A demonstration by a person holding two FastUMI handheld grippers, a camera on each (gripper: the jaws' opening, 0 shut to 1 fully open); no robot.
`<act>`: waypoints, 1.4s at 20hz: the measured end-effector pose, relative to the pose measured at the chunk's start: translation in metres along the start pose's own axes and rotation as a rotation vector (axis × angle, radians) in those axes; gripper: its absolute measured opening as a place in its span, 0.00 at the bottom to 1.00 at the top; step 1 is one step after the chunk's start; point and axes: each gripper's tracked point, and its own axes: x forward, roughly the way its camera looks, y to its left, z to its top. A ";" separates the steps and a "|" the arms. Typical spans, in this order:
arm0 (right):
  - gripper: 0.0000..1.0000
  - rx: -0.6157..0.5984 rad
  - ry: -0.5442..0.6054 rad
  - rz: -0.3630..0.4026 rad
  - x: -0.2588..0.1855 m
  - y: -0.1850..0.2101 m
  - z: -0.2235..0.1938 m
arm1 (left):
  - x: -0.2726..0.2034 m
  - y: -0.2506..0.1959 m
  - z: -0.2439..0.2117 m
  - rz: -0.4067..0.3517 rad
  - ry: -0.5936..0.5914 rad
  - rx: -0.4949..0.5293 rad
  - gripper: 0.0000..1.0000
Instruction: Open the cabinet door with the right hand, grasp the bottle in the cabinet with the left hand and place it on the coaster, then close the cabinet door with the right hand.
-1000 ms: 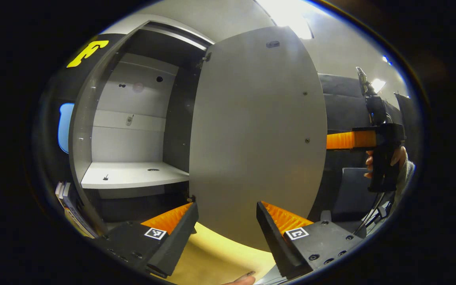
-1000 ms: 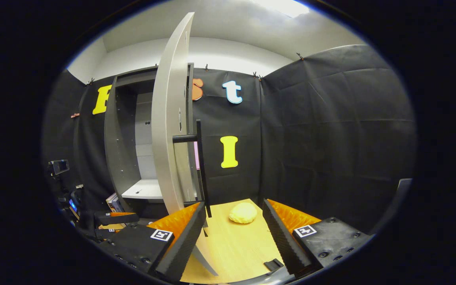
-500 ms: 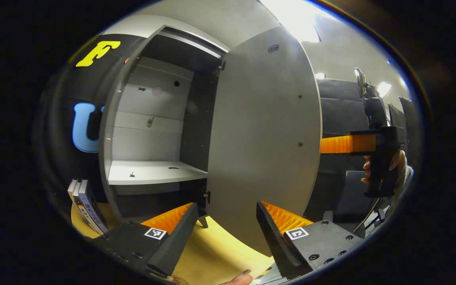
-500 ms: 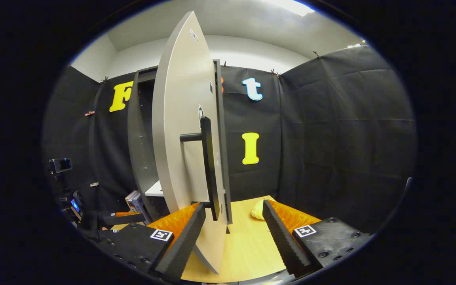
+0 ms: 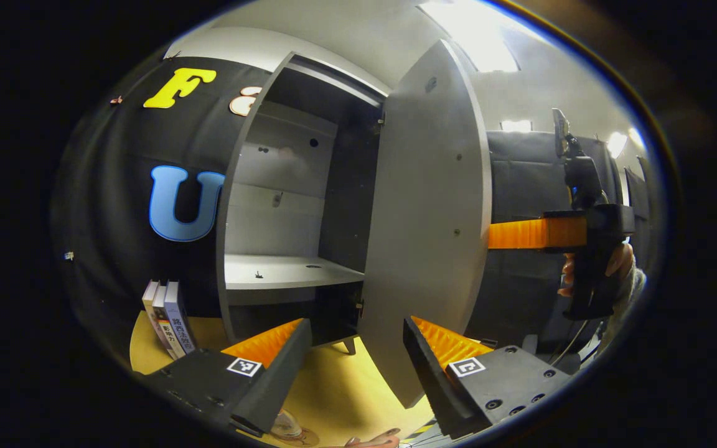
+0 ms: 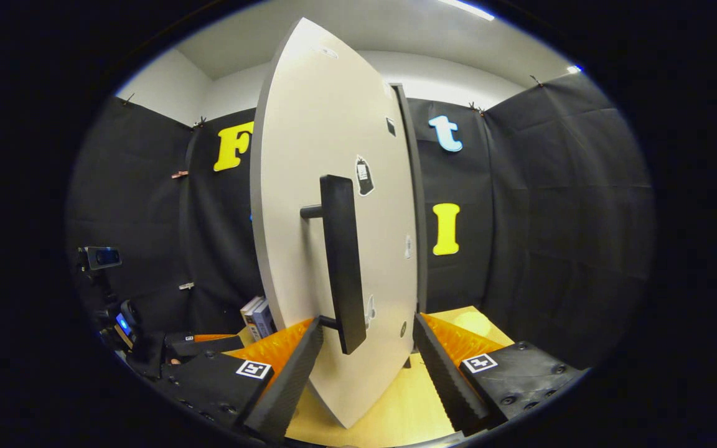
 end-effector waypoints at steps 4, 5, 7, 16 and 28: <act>0.95 0.016 0.017 0.108 0.016 0.032 -0.005 | -0.010 0.018 -0.005 0.045 0.015 -0.001 0.93; 0.96 0.012 0.018 0.127 0.019 0.037 -0.005 | -0.011 0.020 -0.004 0.051 0.015 -0.010 0.93; 0.97 -0.019 0.018 0.135 0.019 0.038 -0.005 | -0.010 0.024 -0.004 0.058 0.002 -0.033 0.93; 0.96 -0.016 0.014 0.130 0.035 0.000 -0.012 | -0.009 0.020 -0.001 0.180 -0.008 0.015 0.93; 0.96 -0.052 -0.094 0.289 0.069 -0.024 -0.005 | 0.038 0.021 0.057 0.465 -0.095 0.014 0.93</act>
